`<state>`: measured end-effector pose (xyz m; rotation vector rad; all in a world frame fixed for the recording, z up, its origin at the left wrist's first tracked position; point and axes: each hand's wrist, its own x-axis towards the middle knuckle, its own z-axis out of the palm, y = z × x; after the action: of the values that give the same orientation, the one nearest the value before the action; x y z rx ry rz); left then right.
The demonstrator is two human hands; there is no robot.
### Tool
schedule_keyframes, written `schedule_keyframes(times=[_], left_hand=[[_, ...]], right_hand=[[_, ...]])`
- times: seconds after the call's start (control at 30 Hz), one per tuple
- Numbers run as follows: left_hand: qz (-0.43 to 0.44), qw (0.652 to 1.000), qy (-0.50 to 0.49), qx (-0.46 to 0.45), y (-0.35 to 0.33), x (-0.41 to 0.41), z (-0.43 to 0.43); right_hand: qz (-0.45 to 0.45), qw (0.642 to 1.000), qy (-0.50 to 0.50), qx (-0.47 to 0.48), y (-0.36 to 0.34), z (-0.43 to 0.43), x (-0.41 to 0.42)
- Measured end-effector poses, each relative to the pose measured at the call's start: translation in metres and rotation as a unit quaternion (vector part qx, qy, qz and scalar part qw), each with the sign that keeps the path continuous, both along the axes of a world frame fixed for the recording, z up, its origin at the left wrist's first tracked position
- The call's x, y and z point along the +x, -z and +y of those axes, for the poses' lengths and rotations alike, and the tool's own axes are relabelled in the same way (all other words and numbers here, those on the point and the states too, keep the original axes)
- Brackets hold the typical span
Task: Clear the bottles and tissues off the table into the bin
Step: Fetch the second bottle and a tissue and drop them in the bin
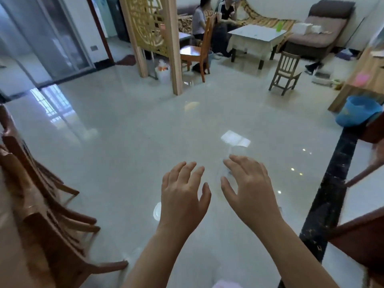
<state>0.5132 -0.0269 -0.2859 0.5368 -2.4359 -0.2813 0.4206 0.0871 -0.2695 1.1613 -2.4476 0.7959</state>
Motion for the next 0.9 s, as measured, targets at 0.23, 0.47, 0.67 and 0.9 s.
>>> schedule_keyframes(times=[0.23,0.47,0.67,0.9], left_hand=[[-0.02,0.994,-0.108,0.002,-0.025,-0.074,-0.064],[-0.049,0.974,-0.218,0.024,-0.016,-0.087,-0.149],[-0.031,0.958,-0.285,0.033,-0.001,-0.097,-0.264],[-0.025,0.938,-0.342,0.048,0.0,-0.092,-0.414]], right_hand=[[0.012,0.994,-0.109,-0.021,-0.013,-0.089,-0.095],[0.011,0.974,-0.228,-0.016,-0.004,-0.203,-0.128],[0.021,0.958,-0.285,-0.003,0.001,-0.333,-0.147],[0.037,0.937,-0.348,-0.006,-0.009,-0.504,-0.146]])
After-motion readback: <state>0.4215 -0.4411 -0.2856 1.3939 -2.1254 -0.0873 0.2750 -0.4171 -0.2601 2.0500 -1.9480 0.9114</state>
